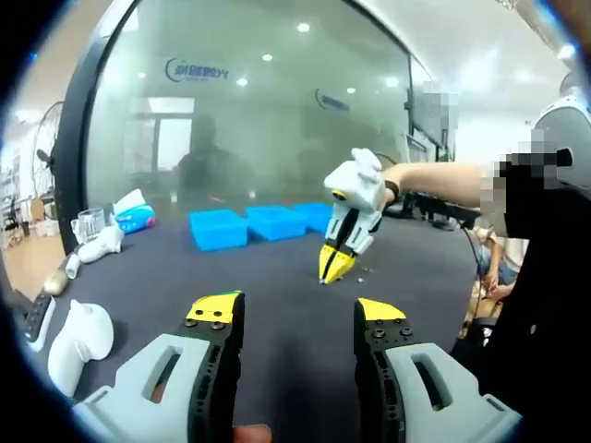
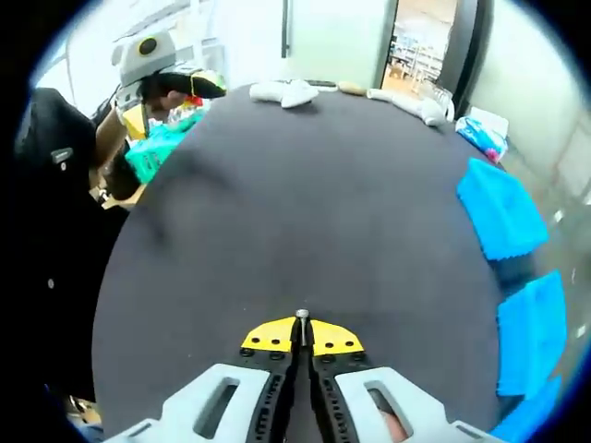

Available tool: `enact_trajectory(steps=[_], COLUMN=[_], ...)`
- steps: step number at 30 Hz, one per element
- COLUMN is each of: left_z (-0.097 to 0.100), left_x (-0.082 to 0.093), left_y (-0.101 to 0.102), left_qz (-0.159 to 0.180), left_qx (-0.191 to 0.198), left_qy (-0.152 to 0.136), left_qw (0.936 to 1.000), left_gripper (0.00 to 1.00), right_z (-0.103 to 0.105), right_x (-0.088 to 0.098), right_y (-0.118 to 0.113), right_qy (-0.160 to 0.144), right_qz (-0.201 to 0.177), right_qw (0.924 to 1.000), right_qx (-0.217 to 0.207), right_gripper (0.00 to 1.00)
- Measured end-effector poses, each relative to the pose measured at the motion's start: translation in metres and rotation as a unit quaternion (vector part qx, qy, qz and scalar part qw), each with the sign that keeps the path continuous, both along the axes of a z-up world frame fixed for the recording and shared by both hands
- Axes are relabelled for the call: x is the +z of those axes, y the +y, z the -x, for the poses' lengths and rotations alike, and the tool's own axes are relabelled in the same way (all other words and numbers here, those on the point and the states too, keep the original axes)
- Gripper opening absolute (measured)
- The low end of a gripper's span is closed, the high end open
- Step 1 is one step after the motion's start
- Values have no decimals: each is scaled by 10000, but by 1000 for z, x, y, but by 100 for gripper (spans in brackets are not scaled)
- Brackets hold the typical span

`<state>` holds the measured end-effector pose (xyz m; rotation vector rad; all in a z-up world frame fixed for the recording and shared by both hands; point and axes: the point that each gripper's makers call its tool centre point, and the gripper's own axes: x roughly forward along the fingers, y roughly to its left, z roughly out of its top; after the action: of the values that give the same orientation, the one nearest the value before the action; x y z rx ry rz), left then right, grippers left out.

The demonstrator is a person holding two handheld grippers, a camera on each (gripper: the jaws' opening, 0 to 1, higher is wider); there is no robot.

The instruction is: Sort the screws, nuts, and washers into the corresponding bins

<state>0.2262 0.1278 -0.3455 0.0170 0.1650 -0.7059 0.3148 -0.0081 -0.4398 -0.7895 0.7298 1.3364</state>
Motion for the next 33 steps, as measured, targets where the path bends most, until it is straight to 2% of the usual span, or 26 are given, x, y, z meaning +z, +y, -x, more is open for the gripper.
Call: enact_trajectory(steps=[9, 15, 18, 20, 24, 26, 29, 33], left_z=[-1, -2, -2, -3, -4, -5, -5, -6], left_x=[3, 6, 7, 8, 12, 13, 14, 16], left_y=[-1, 1, 2, 2, 1, 0, -1, -3], left_qz=[20, 51, 53, 54, 67, 77, 85, 100], left_qx=[7, 56, 75, 83, 99, 102, 107, 116], left_qy=[-39, -75, -94, -107, -146, -159, -174, -185], left_qw=[10000, 9999, 9999, 9999, 9998, 9998, 9998, 9997], left_gripper=[46, 46, 46, 46, 46, 46, 46, 46], right_z=[8, 3, 3, 3, 3, 3, 7, 15], right_x=[8, 30, 46, 57, 83, 91, 104, 114], right_y=[-5, -12, -19, -26, -47, -58, -77, -106], right_qy=[6, -179, -289, -381, -631, -779, -925, -1186], right_qz=[-333, -973, -1344, -1607, -2171, -2313, -2703, -3007], right_qw=[9992, 9931, 9868, 9806, 9629, 9557, 9377, 9159], right_qx=[-198, -624, -853, -1055, -1473, -1644, -1978, -2380], right_gripper=[1, 1, 1, 1, 1, 1, 1, 1])
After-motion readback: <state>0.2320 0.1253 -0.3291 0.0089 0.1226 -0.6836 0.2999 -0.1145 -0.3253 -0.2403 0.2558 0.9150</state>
